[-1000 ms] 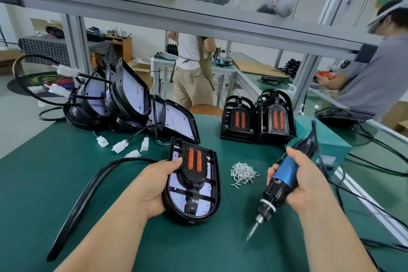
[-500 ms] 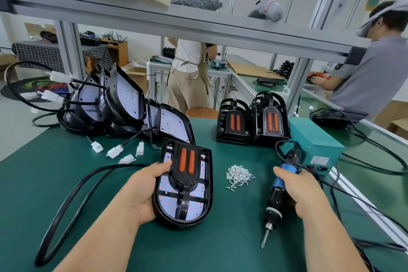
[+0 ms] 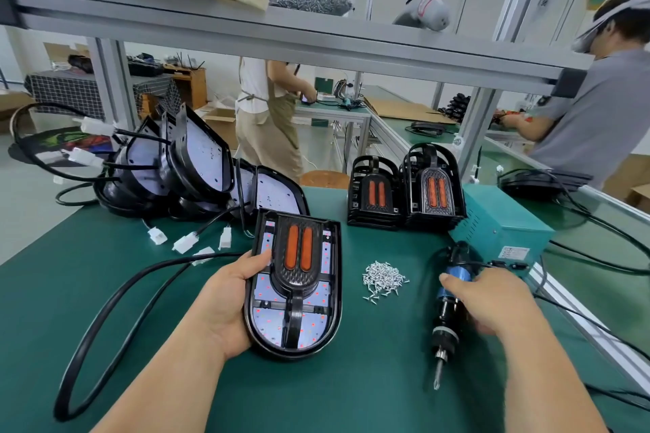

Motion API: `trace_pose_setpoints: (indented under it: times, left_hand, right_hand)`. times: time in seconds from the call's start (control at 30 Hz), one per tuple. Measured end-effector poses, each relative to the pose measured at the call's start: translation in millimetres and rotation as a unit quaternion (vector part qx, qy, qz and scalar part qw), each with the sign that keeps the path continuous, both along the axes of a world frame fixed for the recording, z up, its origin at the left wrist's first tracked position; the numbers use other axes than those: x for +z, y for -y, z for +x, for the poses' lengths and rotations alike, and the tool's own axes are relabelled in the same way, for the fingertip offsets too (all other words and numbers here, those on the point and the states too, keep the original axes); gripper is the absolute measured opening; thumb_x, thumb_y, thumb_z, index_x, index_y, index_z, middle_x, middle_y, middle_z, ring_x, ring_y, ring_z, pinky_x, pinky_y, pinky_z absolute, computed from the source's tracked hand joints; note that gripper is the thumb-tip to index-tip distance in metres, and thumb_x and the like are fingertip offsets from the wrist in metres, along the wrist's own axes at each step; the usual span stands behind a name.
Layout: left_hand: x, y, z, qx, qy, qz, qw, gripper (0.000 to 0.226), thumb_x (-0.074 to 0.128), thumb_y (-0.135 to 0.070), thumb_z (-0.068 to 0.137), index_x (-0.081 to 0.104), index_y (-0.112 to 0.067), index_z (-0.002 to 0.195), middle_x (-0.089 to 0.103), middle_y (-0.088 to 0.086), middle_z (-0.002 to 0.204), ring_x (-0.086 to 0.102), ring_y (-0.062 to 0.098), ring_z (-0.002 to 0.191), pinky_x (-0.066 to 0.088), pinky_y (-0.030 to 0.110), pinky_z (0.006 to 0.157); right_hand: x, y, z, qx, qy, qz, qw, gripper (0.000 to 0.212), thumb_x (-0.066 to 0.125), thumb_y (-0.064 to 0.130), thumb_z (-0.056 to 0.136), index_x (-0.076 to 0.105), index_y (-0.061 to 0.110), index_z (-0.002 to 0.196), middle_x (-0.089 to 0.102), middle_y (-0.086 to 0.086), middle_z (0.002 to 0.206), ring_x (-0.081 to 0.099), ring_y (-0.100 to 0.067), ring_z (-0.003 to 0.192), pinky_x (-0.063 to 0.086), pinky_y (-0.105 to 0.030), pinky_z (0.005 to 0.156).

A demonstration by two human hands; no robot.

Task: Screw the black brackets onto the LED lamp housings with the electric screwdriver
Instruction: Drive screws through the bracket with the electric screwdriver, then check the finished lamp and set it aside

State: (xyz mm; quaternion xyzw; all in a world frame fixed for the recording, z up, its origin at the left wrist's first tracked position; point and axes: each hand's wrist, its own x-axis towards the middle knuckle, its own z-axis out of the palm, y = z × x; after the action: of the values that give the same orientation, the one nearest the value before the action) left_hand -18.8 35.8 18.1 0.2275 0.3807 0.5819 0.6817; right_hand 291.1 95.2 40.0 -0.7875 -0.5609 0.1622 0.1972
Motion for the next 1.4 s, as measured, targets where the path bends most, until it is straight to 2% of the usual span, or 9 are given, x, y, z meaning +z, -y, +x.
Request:
trace_pose_setpoints:
  times: [0.27, 0.7, 0.77, 0.83, 0.93, 1.03, 1.13, 1.27, 1.4]
  left_hand:
    - [1, -1, 4, 0.007, -0.005, 0.012, 1.0, 0.055, 0.059, -0.026, 0.078, 0.062, -0.006, 0.13, 0.069, 0.021, 0.121, 0.067, 0.041, 0.109, 0.059, 0.048, 0.077]
    - [5, 1, 13, 0.028, -0.153, -0.015, 0.988, 0.037, 0.053, -0.033, 0.097, 0.065, -0.01, 0.122, 0.07, 0.016, 0.119, 0.067, 0.039, 0.108, 0.052, 0.05, 0.095]
    - [8, 1, 13, 0.054, -0.457, -0.028, 0.887, 0.045, 0.04, -0.054, 0.1, 0.064, -0.017, 0.111, 0.07, 0.005, 0.107, 0.063, 0.028, 0.103, 0.047, 0.039, 0.092]
    - [15, 5, 6, 0.147, -0.697, 0.025, 0.702, 0.041, 0.044, -0.059, 0.095, 0.063, -0.023, 0.096, 0.066, -0.009, 0.085, 0.062, 0.025, 0.091, 0.047, 0.034, 0.077]
    - [35, 12, -13, 0.277, -0.747, 0.089, 0.598, 0.02, 0.056, -0.044, 0.092, 0.069, -0.03, 0.098, 0.07, -0.008, 0.089, 0.065, 0.029, 0.093, 0.045, 0.036, 0.076]
    - [37, 15, -44, 0.139, -0.831, -0.061, 0.535, 0.045, 0.051, -0.051, 0.094, 0.053, -0.033, 0.136, 0.062, 0.0, 0.132, 0.056, 0.03, 0.121, 0.039, 0.045, 0.103]
    - [30, 15, -57, -0.034, -0.785, -0.141, 0.603, 0.044, 0.051, -0.048, 0.098, 0.051, -0.032, 0.139, 0.058, -0.002, 0.136, 0.055, 0.024, 0.122, 0.044, 0.037, 0.105]
    - [21, 7, -50, 0.025, -0.744, -0.09, 0.662, 0.024, 0.047, -0.03, 0.102, 0.069, -0.02, 0.102, 0.067, 0.0, 0.092, 0.061, 0.022, 0.087, 0.048, 0.029, 0.074]
    - [16, -1, -23, 0.147, -0.438, -0.082, 0.883, 0.032, 0.051, -0.047, 0.099, 0.064, -0.018, 0.093, 0.065, 0.001, 0.086, 0.051, 0.02, 0.068, 0.043, 0.027, 0.065]
  right_hand:
    - [29, 23, -45, 0.11, -0.093, 0.227, 0.963, 0.048, 0.059, 0.035, 0.09, 0.054, 0.001, 0.057, 0.066, -0.011, 0.063, 0.057, -0.032, 0.061, 0.048, -0.036, 0.064]
    - [-19, 30, -126, 0.24, -0.137, 0.1, 0.956, 0.04, 0.045, 0.038, 0.102, 0.034, 0.019, 0.069, 0.043, 0.002, 0.071, 0.036, -0.015, 0.063, 0.026, -0.03, 0.055]
    - [-21, 27, -124, 0.238, -0.119, 0.098, 0.959, 0.041, 0.046, 0.036, 0.102, 0.033, 0.019, 0.068, 0.042, 0.003, 0.07, 0.034, -0.01, 0.061, 0.025, -0.029, 0.053]
    - [-23, 25, -123, 0.233, -0.103, 0.096, 0.962, 0.041, 0.045, 0.036, 0.103, 0.032, 0.02, 0.067, 0.04, 0.003, 0.069, 0.033, -0.009, 0.059, 0.025, -0.027, 0.052]
    - [-25, 22, -122, 0.219, -0.11, 0.097, 0.964, 0.041, 0.046, 0.034, 0.103, 0.034, 0.019, 0.066, 0.04, 0.003, 0.065, 0.032, -0.01, 0.056, 0.027, -0.017, 0.047]
    - [-25, 22, -122, 0.204, -0.122, 0.101, 0.966, 0.041, 0.045, 0.032, 0.102, 0.034, 0.018, 0.066, 0.042, 0.002, 0.064, 0.034, -0.011, 0.056, 0.03, -0.017, 0.047]
    - [-24, 21, -123, 0.194, -0.123, 0.114, 0.967, 0.041, 0.045, 0.031, 0.102, 0.034, 0.018, 0.065, 0.043, 0.002, 0.065, 0.034, -0.011, 0.057, 0.03, -0.016, 0.049]
    - [-22, 22, -122, 0.174, -0.158, 0.152, 0.96, 0.041, 0.046, 0.028, 0.102, 0.035, 0.016, 0.065, 0.044, 0.002, 0.065, 0.034, -0.012, 0.057, 0.028, -0.02, 0.05]
    - [-20, 26, -125, 0.16, -0.205, 0.203, 0.944, 0.044, 0.05, 0.024, 0.101, 0.033, 0.021, 0.06, 0.04, 0.008, 0.059, 0.036, -0.008, 0.053, 0.032, -0.016, 0.051]
